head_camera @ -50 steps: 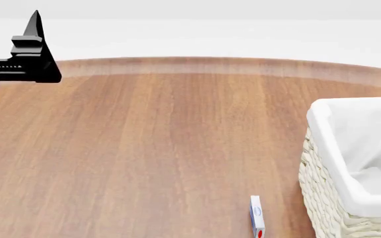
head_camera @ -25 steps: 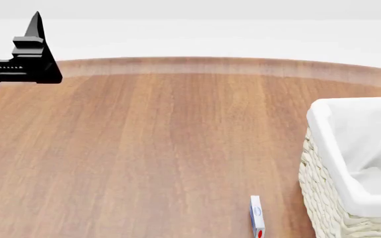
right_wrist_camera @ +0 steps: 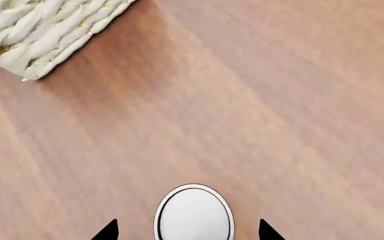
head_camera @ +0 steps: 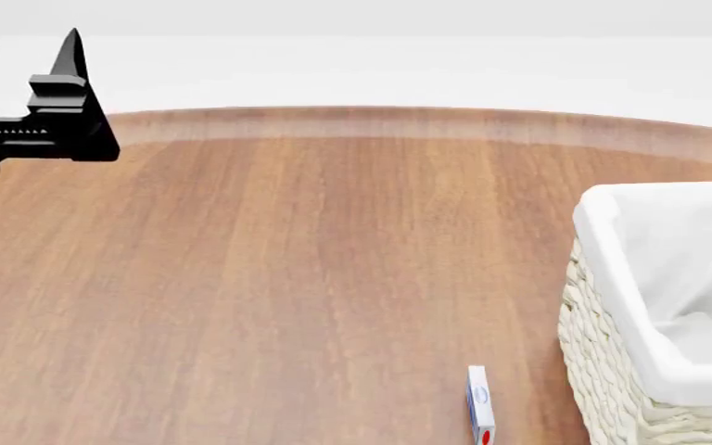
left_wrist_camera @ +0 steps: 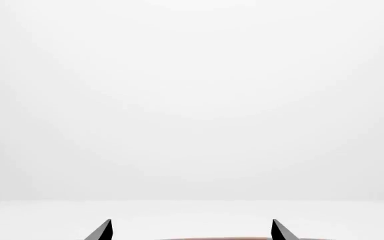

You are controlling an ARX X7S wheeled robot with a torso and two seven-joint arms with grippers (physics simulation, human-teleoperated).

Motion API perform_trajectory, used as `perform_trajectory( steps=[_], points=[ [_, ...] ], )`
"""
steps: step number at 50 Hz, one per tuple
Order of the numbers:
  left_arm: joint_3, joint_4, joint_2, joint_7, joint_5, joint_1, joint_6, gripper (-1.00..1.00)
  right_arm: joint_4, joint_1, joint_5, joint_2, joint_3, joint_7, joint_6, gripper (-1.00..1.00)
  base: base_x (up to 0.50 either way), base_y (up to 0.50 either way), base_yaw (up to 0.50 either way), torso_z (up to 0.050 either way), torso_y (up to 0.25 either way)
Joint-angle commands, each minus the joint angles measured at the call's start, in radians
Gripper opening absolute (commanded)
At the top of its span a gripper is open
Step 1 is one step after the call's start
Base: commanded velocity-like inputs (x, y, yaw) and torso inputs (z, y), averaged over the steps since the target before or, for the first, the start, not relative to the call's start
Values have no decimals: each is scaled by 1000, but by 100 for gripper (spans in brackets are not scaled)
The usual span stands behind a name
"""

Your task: Pick up the alphabet soup and the cream cheese box, and put them in the basket.

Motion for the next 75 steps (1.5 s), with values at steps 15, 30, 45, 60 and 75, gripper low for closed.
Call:
perform_trajectory(
  steps=[15,30,45,60,75],
  points=[
    [11,-6,-7,-6,-7,6,13,100,90,36,-150,-49,-76,-139,3,100,0,0,0,0,0],
    [17,-9,-12,-8,-10,11,21,100,160,58,-246,-73,-132,-230,-12,100,0,0,0,0,0],
    [27,-9,-16,-14,-11,18,27,100,216,75,-311,-86,-174,-299,-30,100,0,0,0,0,0],
    [34,-10,-19,-19,-16,19,30,100,227,86,-331,-87,-190,-312,-39,-100,0,0,0,0,0],
    [34,-14,-23,-21,-21,20,37,100,220,92,-321,-82,-192,-301,-37,-100,2,0,1,0,0]
  ],
)
